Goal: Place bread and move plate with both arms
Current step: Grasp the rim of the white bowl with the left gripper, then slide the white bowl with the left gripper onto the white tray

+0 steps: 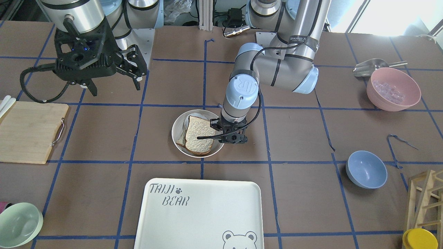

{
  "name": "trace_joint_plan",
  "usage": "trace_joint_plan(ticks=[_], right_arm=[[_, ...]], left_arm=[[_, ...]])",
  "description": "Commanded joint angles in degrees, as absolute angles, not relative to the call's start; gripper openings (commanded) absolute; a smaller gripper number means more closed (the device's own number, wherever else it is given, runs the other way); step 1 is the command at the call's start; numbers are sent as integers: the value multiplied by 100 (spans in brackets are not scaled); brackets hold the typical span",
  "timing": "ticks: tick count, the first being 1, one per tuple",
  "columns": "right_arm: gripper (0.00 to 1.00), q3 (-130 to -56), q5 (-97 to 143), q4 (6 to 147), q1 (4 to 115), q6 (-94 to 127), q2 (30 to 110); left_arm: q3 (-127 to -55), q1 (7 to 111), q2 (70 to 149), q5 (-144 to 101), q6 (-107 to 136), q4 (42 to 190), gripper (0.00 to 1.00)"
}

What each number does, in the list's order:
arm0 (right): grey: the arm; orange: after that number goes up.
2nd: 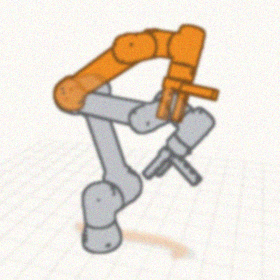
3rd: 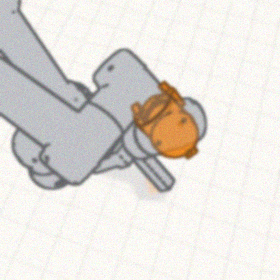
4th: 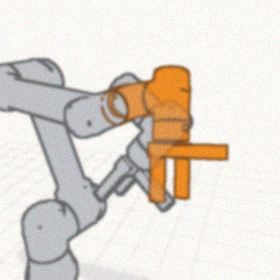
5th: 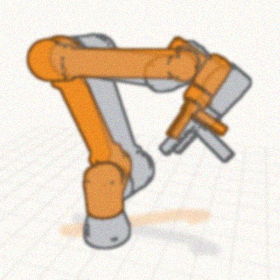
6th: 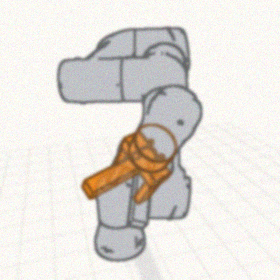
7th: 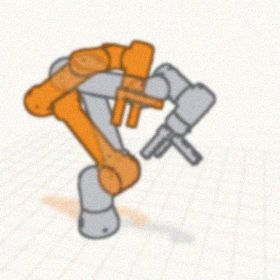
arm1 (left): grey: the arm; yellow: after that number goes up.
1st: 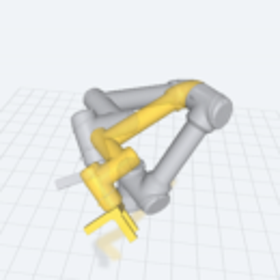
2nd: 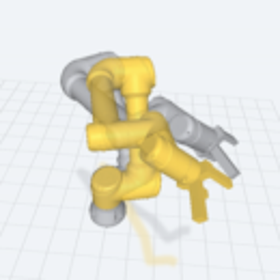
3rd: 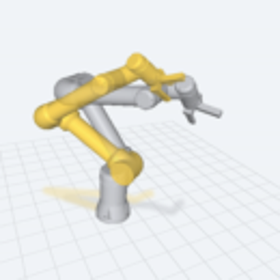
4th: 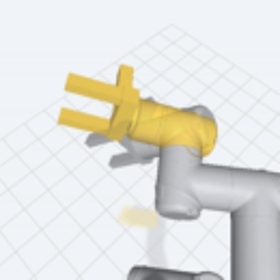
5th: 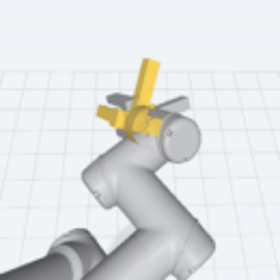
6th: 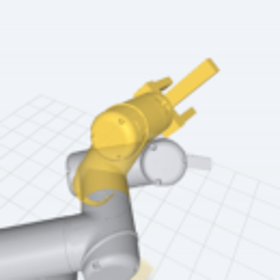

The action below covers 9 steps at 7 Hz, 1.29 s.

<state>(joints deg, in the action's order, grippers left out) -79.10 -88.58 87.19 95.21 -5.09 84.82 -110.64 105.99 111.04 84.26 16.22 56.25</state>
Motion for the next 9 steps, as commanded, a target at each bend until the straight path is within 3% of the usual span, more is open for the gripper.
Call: trace_joint_plan(ticks=[1,4,9], right_arm=[[100,-7910,-8851,8710,9536,-510,8490],[100,-7910,-8842,8745,9527,-510,8473],[100,-7910,-8842,8736,9527,-510,8464]], left_arm=[[-11048,10582,11066,8429,1582,5494,0],[-10969,10320,10732,8185,1608,5273,0],[-9697,9556,11125,7507,1617,5581,0]])
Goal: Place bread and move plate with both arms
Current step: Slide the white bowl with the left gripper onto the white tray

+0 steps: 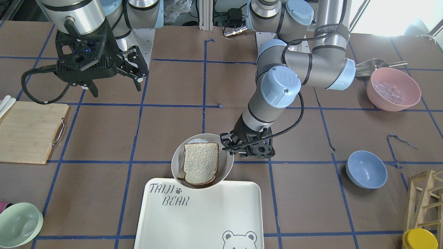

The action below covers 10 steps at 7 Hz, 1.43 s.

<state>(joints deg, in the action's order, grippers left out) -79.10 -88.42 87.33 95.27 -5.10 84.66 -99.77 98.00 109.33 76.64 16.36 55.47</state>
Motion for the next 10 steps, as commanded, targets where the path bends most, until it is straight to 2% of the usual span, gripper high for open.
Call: trace_joint_plan(ticks=[1,4,7,8,10], right_arm=[[100,-7910,-8842,8745,9527,-510,8464],[100,-7910,-8833,8736,9527,-510,8464],[100,-7910,-8833,8728,9527,-510,8464],[100,-7910,-8833,8736,9527,-510,8464],[100,-7910,-8824,8745,9536,-501,8464]], left_arm=[[-9390,9484,11449,7401,1600,5572,0],[-8168,9475,12636,7244,1705,5572,0],[-8033,9466,12998,7268,1679,5529,0],[-8025,9466,13008,7303,1592,5502,99],[-8050,9492,12606,7652,1591,5702,100]])
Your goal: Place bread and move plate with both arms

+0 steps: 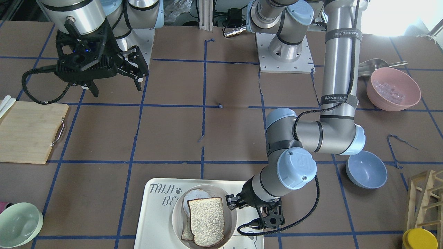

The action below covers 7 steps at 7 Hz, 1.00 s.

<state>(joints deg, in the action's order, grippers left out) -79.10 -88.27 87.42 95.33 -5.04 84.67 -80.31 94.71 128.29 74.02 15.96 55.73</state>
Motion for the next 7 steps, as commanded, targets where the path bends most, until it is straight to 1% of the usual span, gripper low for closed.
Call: trace_joint_plan(ticks=[1,4,5,7], right_arm=[[100,-7910,-8833,8719,9527,-510,8455],[100,-7910,-8824,8736,9527,-501,8455],[100,-7910,-8833,8728,9510,-501,8446],[100,-7910,-8824,8754,9527,-501,8446]], left_arm=[[-8042,9579,12090,7986,1591,6426,100],[-8165,9650,10105,8364,1582,8765,100],[-8391,9650,9585,8559,1582,9093,100],[-9050,9642,8784,9172,578,9036,100]])
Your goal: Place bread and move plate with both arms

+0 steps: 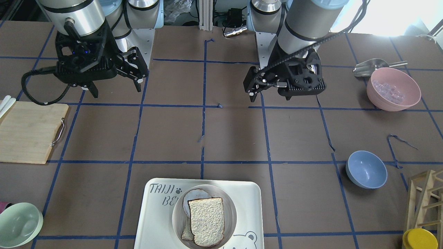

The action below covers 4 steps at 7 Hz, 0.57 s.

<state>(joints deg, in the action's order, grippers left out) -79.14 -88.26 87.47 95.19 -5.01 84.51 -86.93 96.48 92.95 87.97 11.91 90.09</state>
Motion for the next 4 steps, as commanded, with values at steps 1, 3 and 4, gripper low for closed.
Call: trace_joint_plan(ticks=[1,3,4], right_arm=[[100,-7910,-8824,8754,9527,-501,8446],[100,-7919,-8824,8736,9527,-501,8446],[100,-7910,-8824,8719,9519,-501,8455]], left_arm=[[-9279,9633,8554,9202,380,9061,97],[-9466,9589,8429,9308,352,8983,100],[-9440,9571,8429,9308,186,8948,100]])
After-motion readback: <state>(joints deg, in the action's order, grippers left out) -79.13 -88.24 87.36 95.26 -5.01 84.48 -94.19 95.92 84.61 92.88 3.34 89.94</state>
